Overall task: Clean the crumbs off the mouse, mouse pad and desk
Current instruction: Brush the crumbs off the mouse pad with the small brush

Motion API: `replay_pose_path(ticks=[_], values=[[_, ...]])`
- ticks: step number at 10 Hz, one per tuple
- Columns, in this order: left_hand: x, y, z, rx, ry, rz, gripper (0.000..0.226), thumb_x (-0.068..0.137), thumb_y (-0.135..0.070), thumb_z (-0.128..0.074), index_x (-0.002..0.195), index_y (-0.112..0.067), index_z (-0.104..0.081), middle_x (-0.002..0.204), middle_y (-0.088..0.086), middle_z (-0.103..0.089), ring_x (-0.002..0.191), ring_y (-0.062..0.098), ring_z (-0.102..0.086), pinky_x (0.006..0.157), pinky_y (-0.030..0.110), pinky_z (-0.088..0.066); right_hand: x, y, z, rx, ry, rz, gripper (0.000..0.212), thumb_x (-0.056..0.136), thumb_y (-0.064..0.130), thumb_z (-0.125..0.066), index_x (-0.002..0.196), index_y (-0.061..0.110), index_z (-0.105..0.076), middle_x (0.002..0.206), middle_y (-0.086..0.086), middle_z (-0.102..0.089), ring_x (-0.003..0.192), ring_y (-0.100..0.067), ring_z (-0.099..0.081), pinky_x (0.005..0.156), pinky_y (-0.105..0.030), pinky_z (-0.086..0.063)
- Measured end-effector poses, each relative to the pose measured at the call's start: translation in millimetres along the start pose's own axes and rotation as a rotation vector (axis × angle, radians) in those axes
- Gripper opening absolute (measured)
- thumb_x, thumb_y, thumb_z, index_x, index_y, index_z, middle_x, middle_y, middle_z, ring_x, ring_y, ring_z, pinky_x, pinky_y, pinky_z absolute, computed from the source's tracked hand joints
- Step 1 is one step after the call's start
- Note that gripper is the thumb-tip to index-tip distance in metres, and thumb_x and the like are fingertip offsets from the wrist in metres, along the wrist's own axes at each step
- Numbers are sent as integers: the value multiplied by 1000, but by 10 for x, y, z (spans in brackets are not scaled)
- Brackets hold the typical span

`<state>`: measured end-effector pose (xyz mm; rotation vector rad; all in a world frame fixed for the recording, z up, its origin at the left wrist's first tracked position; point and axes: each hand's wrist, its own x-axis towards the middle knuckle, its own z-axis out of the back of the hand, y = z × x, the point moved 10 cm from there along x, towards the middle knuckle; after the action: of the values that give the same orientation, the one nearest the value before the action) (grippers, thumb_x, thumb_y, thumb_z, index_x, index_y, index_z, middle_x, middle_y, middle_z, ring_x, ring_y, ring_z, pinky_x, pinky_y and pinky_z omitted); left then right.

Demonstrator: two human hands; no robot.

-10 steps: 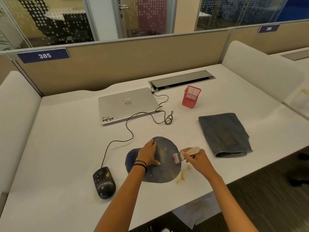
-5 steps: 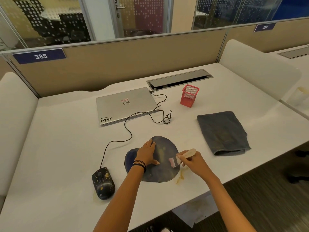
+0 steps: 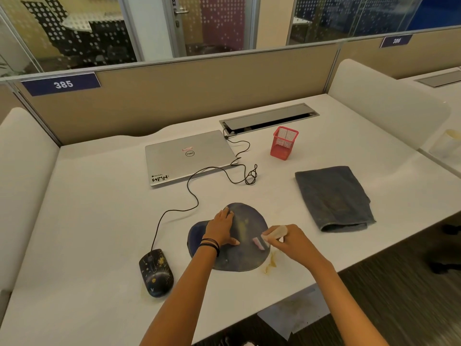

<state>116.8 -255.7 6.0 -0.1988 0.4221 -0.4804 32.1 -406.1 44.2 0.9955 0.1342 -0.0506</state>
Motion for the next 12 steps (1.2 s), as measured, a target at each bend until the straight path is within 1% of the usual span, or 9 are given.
replay_pose_path(ticks=[2,3,4,6,7,8,9,11,12], values=[[2,-7,8,7,-14,-4,92,81,-38,-69,149,-10,-14,160,7,-5,145,27,-18,116,37,-28,-91,8,-285,-116,229,-45,17,87,29,-60,96,23,-74,95,4,-71,81,-13,-63,73,-22,-50],[4,-7,7,8,-7,-4,93,81,-38,-70,149,-9,-14,160,7,-4,145,27,-18,116,38,-29,-71,130,-63,-43,69,-7,13,87,30,-64,92,27,-75,94,13,-71,86,-8,-64,77,-19,-50],[8,-2,2,18,-5,-3,93,81,-38,-70,149,-9,-13,160,8,-3,145,27,-16,116,38,-29,-82,180,1,-75,-10,27,16,87,30,-64,95,22,-75,100,8,-71,91,-8,-64,83,-22,-51],[16,4,-2,29,-11,-3,94,81,-39,-70,150,-9,-13,160,8,-3,145,27,-17,116,38,-29,-159,153,-321,-119,225,24,10,86,31,-65,88,31,-74,86,15,-70,75,-5,-60,64,-15,-46],[22,6,-5,32,-8,-4,94,81,-40,-69,149,-9,-13,160,7,-3,145,27,-17,116,38,-29,-109,227,-134,61,90,23,20,86,24,-65,86,42,-72,87,23,-71,83,-3,-64,66,-13,-49],[27,6,-4,35,-16,-7,93,81,-39,-70,149,-9,-15,160,8,-4,145,27,-19,115,37,-30,-80,275,-79,202,-48,27,21,87,19,-63,88,37,-74,90,23,-72,90,-2,-67,71,-11,-51],[31,7,-4,34,-23,-7,92,81,-39,-70,149,-9,-15,160,7,-4,145,27,-18,115,36,-29,-83,138,-292,177,-21,-62,16,88,19,-62,84,30,-73,78,15,-73,82,-8,-69,68,-12,-52],[29,15,-18,9,-14,-4,94,80,-39,-70,149,-10,-13,160,7,-4,145,27,-18,116,37,-27,-147,-148,-112,-68,-167,-226,29,90,23,-58,78,-2,-67,72,-20,-67,66,-28,-67,63,-33,-53],[32,17,-21,8,-17,-4,94,80,-39,-70,149,-10,-14,160,7,-4,145,27,-18,116,37,-27,-175,-35,122,-184,-253,-174,34,92,24,-55,70,0,-64,66,-17,-65,63,-27,-66,56,-31,-48]])
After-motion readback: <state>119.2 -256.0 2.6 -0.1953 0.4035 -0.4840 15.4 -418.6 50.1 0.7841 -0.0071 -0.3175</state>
